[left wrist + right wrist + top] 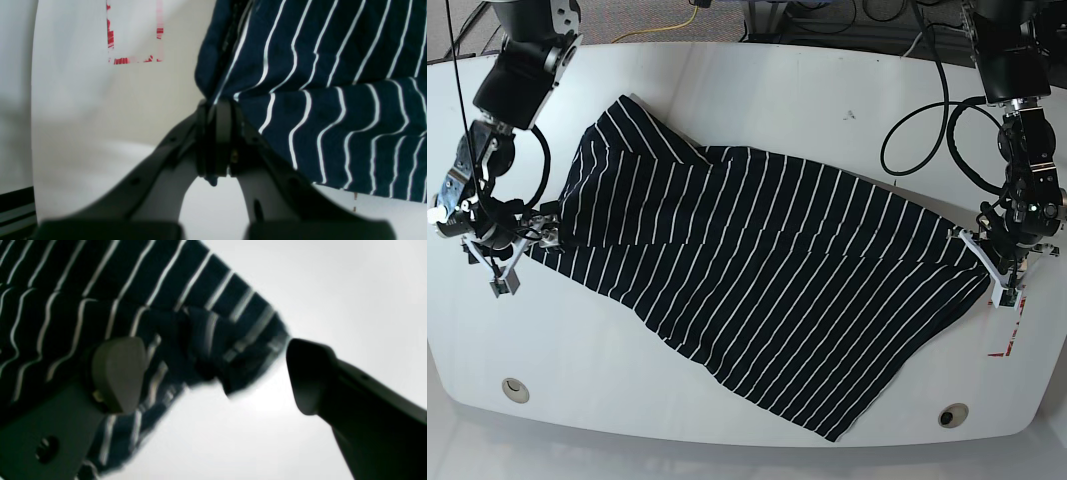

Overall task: Layout the t-shirt on the table in an organized manner, then fold the t-shirt properly
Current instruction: 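Regrasp the shirt corner with the right gripper and pull it outward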

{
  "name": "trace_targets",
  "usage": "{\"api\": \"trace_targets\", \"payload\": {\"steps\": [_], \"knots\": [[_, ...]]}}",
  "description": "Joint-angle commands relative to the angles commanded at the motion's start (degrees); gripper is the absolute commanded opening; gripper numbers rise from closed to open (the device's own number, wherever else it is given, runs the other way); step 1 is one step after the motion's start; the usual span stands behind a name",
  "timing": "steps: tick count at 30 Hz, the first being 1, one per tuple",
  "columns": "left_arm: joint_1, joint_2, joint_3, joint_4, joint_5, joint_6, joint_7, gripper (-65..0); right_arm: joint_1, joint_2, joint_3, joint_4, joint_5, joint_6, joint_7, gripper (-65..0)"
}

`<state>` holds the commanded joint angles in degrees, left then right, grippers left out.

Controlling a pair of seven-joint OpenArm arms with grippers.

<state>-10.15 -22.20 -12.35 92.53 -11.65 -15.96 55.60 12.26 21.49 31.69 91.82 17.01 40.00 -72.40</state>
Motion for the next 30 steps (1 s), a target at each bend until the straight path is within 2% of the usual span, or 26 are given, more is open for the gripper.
{"api": "trace_targets", "payload": {"steps": [4,10,17,22,30], "knots": [[0.0,0.0,0.0,-0.1,0.0,0.0,-0.1,-65.0,-3.9,-1.0,1.8,4.2,2.0,0.0,-2.5,0.0],[0.0,0.1,0.1,-0.1,0.0,0.0,-0.1,-65.0,-10.6,-1.1,3.8,4.2,12.6,0.0,-3.6,0.0],[0.0,0.1,0.2,-0.2,0.1,0.0,-0.1,-65.0,-15.6,-1.7,3.9,3.9,19.1,0.0,-3.6,0.0],[0.0,0.1,0.2,-0.2,0.1,0.0,-0.1,-65.0,-17.4,-2.9,4.0,0.3,20.0,0.0,-3.5,0.0],[0.4,0.1,0.2,-0.2,0.1,0.0,-0.1,-65.0,-17.2,-3.0,3.9,-6.1,20.4,0.0,-3.3,0.0]]}}
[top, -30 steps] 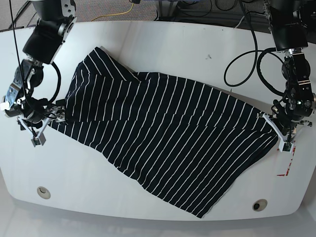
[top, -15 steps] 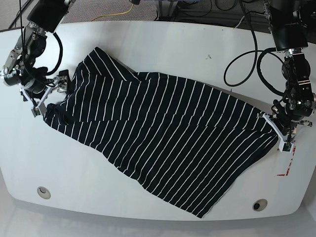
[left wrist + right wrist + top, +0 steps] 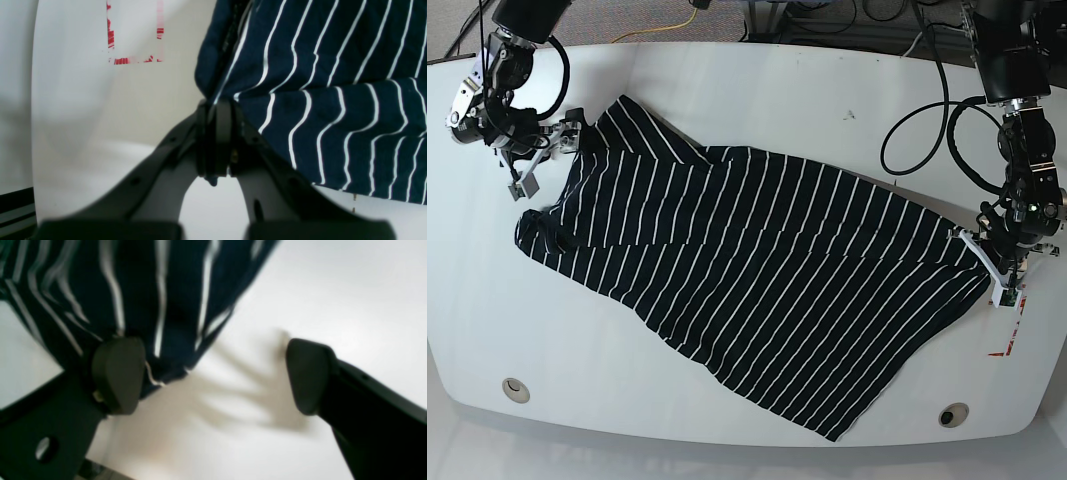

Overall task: Layout the t-shirt on the table in an organized manner, then fold the t-shirt properly
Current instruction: 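Regrasp the shirt corner with the right gripper and pull it outward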

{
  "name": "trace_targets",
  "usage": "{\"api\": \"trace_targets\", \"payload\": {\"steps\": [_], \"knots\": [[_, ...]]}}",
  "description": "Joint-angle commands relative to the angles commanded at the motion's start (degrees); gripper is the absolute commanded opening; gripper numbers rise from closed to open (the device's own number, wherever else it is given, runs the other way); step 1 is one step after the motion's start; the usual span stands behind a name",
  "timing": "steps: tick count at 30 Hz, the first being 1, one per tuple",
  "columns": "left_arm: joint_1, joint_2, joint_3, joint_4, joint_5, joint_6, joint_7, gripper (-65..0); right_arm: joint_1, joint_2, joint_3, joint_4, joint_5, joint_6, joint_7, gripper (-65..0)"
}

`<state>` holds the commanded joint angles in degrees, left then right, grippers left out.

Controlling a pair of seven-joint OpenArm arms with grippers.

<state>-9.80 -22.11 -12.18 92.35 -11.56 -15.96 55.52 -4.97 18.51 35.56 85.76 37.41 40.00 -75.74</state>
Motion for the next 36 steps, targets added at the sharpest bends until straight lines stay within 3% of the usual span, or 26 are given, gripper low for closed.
{"api": "trace_targets", "payload": {"steps": [7,13,22,30,36], "knots": [[0.1,0.0,0.0,0.0,0.0,0.0,0.0,-65.0,0.0,-0.2,-0.2,-1.1,0.0,0.0,0.0,0.0],[0.1,0.0,0.0,0.0,0.0,0.0,-0.1,-65.0,-0.3,-2.3,-0.4,-1.0,0.0,0.0,-0.3,0.0],[0.1,0.0,0.0,-1.0,-0.1,0.0,-0.1,-65.0,-0.4,-4.3,-7.2,-0.9,0.0,0.0,-0.3,0.0],[0.1,0.0,-0.1,-1.4,-0.1,0.0,-0.2,-65.0,-1.1,-5.5,-7.3,-0.9,0.0,0.0,-0.3,0.0],[0.1,0.0,-0.1,-1.4,-0.1,0.0,-0.2,-65.0,-1.4,-5.5,-7.0,-0.8,0.0,0.0,-0.1,-22.2]]}}
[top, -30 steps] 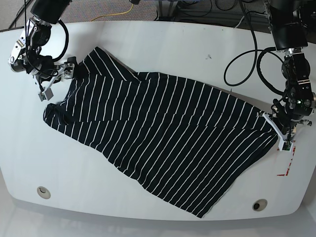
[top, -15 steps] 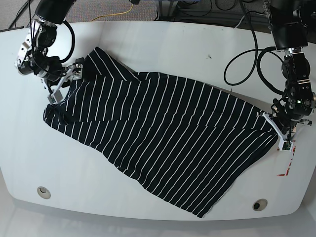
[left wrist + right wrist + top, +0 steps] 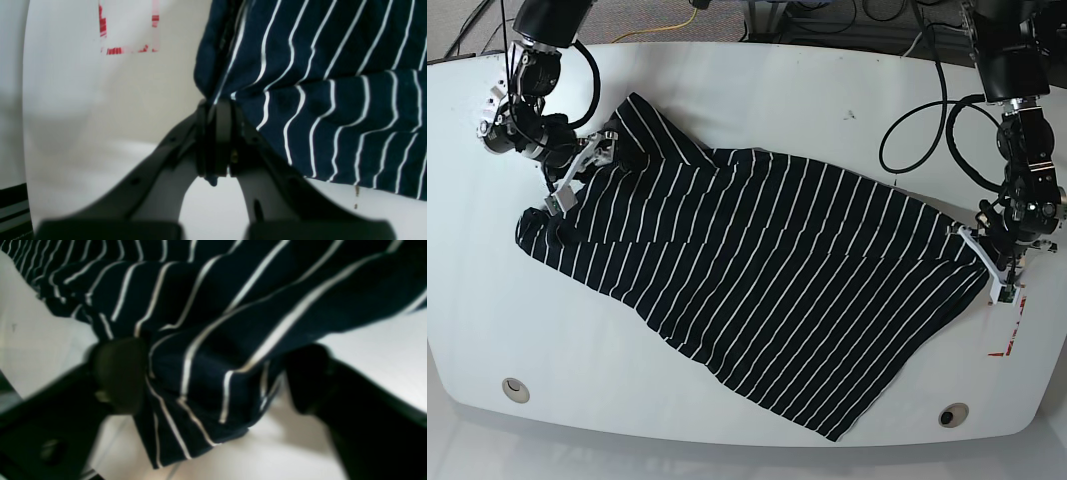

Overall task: Layout the t-shirt on the table in an organized manner, then fold the t-shirt properly
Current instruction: 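Regrasp the shirt corner with the right gripper and pull it outward, then lift the shirt with both grippers and swing it up off the table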

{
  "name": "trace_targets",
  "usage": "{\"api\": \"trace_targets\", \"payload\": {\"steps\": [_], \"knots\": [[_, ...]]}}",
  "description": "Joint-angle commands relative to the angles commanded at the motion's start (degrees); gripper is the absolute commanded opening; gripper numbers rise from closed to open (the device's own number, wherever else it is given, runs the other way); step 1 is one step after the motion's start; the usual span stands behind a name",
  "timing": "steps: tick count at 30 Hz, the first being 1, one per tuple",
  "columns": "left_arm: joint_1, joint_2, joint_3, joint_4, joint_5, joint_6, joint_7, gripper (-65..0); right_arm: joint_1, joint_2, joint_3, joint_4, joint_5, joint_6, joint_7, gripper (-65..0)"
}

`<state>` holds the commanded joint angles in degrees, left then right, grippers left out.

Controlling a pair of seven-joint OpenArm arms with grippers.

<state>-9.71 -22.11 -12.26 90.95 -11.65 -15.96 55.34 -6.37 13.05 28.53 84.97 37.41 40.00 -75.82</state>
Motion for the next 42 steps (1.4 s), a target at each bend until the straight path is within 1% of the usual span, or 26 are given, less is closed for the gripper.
{"api": "trace_targets", "payload": {"steps": [2,3,4,5,7,9,14,20,22,23,25,28,33,37,40,42], "knots": [[0.0,0.0,0.0,0.0,0.0,0.0,0.0,-65.0,-0.1,0.3,0.0,0.0,0.0,0.0,0.0,-31.4],[0.0,0.0,0.0,0.0,0.0,0.0,0.0,-65.0,-0.1,0.4,0.0,0.0,0.0,0.0,0.0,-33.8],[0.0,0.0,0.0,0.0,0.0,0.0,0.0,-65.0,-0.2,0.4,0.1,0.0,0.0,0.0,0.0,-38.7],[0.0,0.0,0.0,0.0,0.0,0.0,0.0,-65.0,-0.2,0.4,0.1,0.0,0.0,0.0,0.0,-42.0],[0.0,0.0,0.0,0.0,0.0,0.0,0.0,-65.0,-0.2,0.6,0.1,0.0,0.0,0.0,0.0,-47.4],[0.0,0.0,0.0,0.0,0.0,0.0,0.0,-65.0,-0.3,1.3,0.1,0.2,0.0,0.0,0.0,-50.9],[0.0,0.0,0.0,0.0,0.0,0.0,0.0,-65.0,-1.8,1.7,0.1,3.3,0.0,0.0,-0.1,-51.7],[0.0,0.0,0.0,0.1,0.0,0.0,0.0,-65.0,-4.8,1.7,0.1,12.0,0.0,0.0,-0.2,-52.8],[0.0,-0.1,0.0,0.4,0.0,0.0,0.0,-65.0,-5.8,1.7,0.1,14.9,0.0,0.0,-0.2,-56.1],[0.0,-0.1,0.0,0.5,-0.1,0.0,0.0,-65.0,-6.5,1.7,0.1,17.4,0.0,0.0,-0.2,-60.6],[-0.1,-0.1,0.0,1.0,-0.1,0.0,-0.1,-65.0,-7.3,1.8,0.1,20.1,0.0,0.0,-0.2,-65.0],[-0.1,-0.1,-1.2,3.2,-0.2,0.0,-0.6,-65.0,-8.4,1.8,0.1,24.6,-0.1,0.0,-0.2,-64.0],[-0.1,0.0,-3.4,6.8,-0.3,0.0,-1.8,-65.0,-8.8,1.8,0.1,30.2,-0.1,0.0,-0.2,-64.5],[-0.3,0.0,-3.6,10.8,-0.4,0.0,-1.8,-65.0,-8.4,2.0,0.1,31.0,0.0,0.0,-0.2,-64.5],[-0.3,0.0,-3.6,14.3,-0.4,0.0,-1.8,-65.0,-8.2,3.9,0.4,31.1,0.1,0.0,-0.2,-64.5],[-0.3,0.0,-3.6,16.0,-0.4,0.0,-1.8,-65.0,-7.6,4.6,1.6,31.1,2.0,0.0,0.0,-64.5]]}}
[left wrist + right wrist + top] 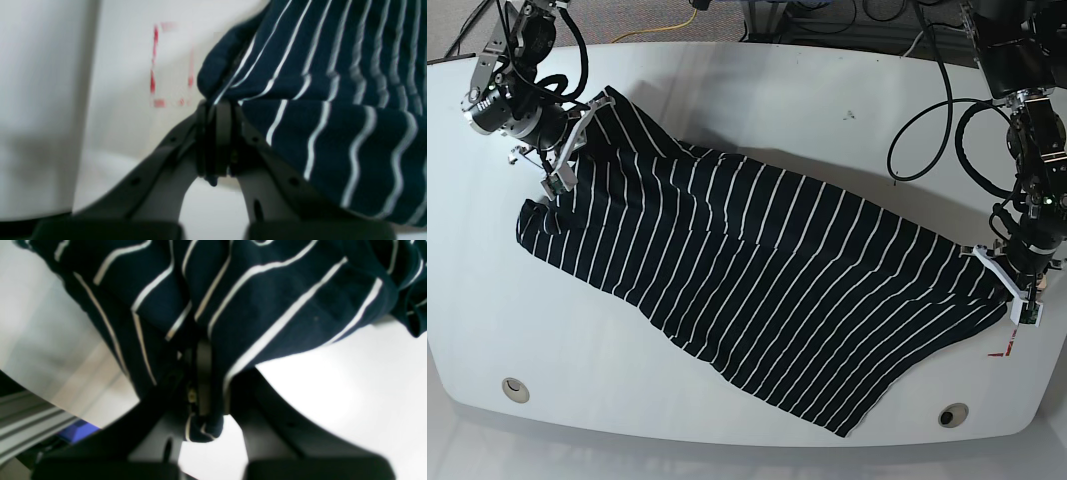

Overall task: Layout the t-shirt on the table in an organized manner, then fold the t-shirt properly
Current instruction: 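Lift the shirt with both grippers and swing it up off the table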

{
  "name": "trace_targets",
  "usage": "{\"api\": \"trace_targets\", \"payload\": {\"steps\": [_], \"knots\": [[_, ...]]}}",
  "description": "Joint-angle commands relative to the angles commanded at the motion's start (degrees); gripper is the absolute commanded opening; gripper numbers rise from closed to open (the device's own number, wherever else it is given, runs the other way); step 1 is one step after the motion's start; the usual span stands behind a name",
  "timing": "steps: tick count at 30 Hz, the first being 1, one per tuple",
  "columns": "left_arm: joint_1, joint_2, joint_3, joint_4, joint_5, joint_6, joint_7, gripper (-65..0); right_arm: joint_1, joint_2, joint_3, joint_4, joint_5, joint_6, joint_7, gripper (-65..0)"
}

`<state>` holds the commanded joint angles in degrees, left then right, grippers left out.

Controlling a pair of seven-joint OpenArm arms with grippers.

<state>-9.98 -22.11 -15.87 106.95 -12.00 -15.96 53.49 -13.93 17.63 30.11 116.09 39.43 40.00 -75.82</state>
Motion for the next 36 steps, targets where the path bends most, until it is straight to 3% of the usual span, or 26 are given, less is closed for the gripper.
{"api": "trace_targets", "payload": {"steps": [8,11,23,36], "knots": [[-1.1,0.1,0.0,5.8,-0.1,0.0,0.0,-65.0,4.9,5.1,9.4,-0.1,14.7,0.0,-0.1,-64.5],[-2.2,0.1,0.0,7.2,-0.1,0.0,0.0,-65.0,7.2,8.0,11.9,-0.4,17.8,0.0,-0.2,-64.5],[-11.1,0.1,-0.1,7.5,-3.4,0.0,0.0,-65.0,15.1,14.9,12.5,-0.4,19.3,0.0,-0.2,-64.5],[-22.9,0.1,-0.1,7.5,-9.9,0.0,0.0,-65.0,27.1,18.9,12.4,-0.4,19.3,0.0,-0.1,-64.5]]}}
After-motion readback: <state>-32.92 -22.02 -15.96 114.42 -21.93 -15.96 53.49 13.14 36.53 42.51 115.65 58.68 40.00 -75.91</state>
